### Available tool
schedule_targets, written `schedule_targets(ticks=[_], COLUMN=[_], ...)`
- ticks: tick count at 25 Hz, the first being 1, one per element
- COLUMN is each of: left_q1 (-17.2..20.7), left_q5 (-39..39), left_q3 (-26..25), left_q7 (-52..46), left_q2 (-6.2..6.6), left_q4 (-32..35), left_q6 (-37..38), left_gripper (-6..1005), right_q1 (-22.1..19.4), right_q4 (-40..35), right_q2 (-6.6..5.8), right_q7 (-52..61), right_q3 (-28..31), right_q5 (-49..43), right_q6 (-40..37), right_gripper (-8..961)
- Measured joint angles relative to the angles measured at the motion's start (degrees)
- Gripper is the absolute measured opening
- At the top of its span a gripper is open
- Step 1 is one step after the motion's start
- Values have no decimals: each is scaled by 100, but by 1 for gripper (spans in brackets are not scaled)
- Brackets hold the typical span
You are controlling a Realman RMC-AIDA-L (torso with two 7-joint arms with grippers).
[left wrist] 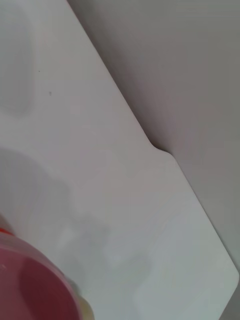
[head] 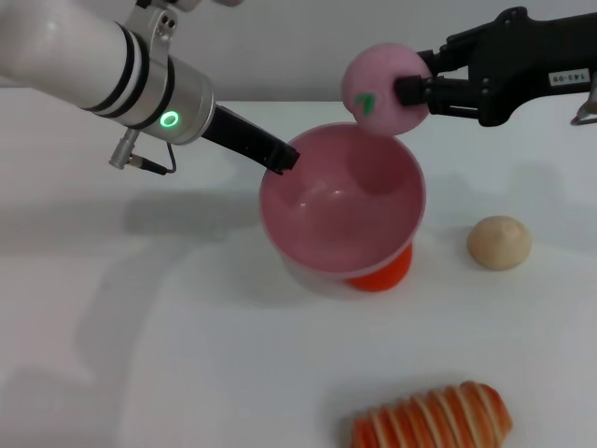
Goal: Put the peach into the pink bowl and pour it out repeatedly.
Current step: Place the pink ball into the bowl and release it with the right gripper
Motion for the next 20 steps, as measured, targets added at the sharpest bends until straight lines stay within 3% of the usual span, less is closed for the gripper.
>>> schedule_targets(ticks=[10,12,15,20], left_q1=[-12,-11,34,102], left_q5=[1,1,10,10], left_q3=[75,171,426,581], left_q7=[-5,-1,-2,16], left_q2=[-6,-15,-19,-22], left_q4=[-33,-9,127,268], left_q6=[-94,-145,-432,-748], left_gripper=[41,41,40,41], right_q1=[-201,-295,-615,-1373], right_q4=[47,37,234,1466], right_q2=[-12,-7,-3,-16], right_q7=[-209,-300,-834,-3072], right_q3=[209,361,683,1087], right_q5=[200,311,1081,3612], right_q6=[199,271,478,560], right_gripper=[434,444,458,458])
